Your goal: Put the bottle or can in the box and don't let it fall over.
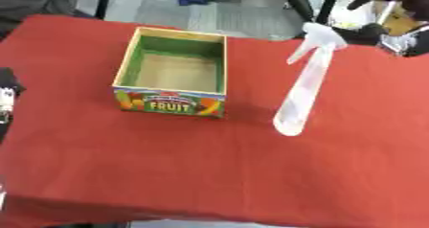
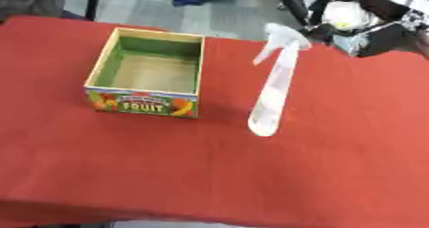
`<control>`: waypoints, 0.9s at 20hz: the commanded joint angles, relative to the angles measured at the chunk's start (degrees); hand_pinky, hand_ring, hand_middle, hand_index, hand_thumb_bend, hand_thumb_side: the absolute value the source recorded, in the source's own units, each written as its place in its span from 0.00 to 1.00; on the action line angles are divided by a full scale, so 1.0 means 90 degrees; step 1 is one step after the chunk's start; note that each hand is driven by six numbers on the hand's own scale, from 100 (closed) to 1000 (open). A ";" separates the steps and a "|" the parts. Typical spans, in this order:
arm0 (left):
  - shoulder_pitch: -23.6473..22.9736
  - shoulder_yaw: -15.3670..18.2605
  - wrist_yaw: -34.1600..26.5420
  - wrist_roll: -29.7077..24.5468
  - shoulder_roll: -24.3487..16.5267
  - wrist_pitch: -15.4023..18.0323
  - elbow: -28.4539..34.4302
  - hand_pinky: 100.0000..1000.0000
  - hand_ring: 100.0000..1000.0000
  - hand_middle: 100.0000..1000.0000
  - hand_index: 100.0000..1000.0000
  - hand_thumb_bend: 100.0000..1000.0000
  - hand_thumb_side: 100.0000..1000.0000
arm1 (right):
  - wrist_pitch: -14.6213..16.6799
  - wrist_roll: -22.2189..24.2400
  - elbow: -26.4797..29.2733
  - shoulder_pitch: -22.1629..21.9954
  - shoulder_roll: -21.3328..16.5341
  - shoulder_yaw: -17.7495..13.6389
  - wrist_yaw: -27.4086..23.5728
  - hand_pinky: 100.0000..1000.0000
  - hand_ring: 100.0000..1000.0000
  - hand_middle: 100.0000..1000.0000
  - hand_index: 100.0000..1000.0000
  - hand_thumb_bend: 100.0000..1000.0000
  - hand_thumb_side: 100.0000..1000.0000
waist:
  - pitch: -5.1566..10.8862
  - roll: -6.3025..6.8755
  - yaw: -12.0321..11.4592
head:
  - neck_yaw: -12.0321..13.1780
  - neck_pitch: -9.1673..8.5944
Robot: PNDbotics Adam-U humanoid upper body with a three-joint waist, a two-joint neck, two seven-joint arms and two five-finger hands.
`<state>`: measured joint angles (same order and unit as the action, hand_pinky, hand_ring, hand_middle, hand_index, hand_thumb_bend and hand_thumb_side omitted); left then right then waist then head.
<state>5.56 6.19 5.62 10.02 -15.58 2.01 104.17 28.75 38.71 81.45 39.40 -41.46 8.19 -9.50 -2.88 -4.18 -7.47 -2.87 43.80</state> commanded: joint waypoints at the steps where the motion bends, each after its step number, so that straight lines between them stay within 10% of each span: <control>1: 0.0052 -0.0001 -0.0018 -0.0035 -0.0112 0.0011 0.0077 0.69 0.58 0.47 0.69 0.22 0.63 | 0.0625 0.0767 -0.0109 0.0208 0.0015 -0.0033 -0.0055 0.77 1.00 1.00 0.95 0.00 0.19 | 0.0096 0.0040 -0.0008 | -0.0033 0.0035; 18: 0.0079 -0.0029 -0.0023 -0.0075 -0.0075 0.0008 0.0092 0.69 0.58 0.47 0.70 0.22 0.63 | 0.0652 0.0923 -0.0981 0.0510 0.0726 -0.0018 0.0584 0.77 1.00 1.00 0.95 0.00 0.28 | 0.0045 0.0099 -0.0055 | -0.0146 0.0035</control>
<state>5.59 5.85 5.59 9.56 -15.58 2.00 104.17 27.50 39.96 72.65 42.69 -34.15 8.48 -4.90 -2.91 -3.61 -7.93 -3.94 43.81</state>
